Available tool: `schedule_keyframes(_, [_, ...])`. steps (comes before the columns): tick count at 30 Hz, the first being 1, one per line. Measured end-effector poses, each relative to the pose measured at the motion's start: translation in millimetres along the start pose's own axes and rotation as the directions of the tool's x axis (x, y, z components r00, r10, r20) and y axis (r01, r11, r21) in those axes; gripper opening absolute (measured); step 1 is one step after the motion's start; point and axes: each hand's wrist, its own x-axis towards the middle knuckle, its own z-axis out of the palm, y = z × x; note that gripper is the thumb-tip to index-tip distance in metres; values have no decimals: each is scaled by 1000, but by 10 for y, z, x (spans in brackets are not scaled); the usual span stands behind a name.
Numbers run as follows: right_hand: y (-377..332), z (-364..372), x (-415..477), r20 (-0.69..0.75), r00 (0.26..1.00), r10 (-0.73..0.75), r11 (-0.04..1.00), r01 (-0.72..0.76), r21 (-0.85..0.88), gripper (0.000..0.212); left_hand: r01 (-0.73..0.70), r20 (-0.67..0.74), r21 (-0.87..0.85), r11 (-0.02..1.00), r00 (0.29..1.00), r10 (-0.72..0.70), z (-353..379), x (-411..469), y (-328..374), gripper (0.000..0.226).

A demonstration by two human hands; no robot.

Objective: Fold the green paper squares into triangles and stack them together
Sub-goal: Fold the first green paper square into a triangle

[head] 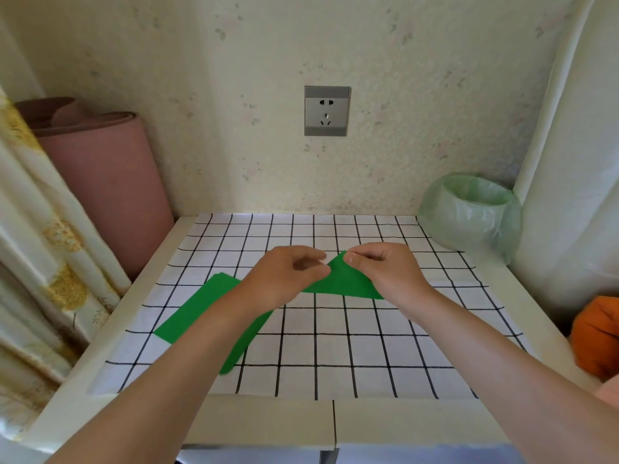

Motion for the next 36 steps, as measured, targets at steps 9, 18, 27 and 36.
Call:
schedule_keyframes(9, [47,-128,86,43,997,65,994,-60,-92,11,-3,-266,-225,974,962,-59,-59,241,-131,9])
schedule_keyframes(18, [294,-114,472,32,999,-13,933,24,-360,13,53,-100,151,987,994,-38,-47,537,-369,8])
schedule_keyframes(27, [465,-2,1239,-13,998,-64,881,50,-470,17,29,-222,146,989,975,5,-83,1283,-624,16])
schedule_keyframes(36, [712,222,1775,-108,992,-72,838,1,-545,14,-18,-281,297,955,954,105,-63,1719,-933,47])
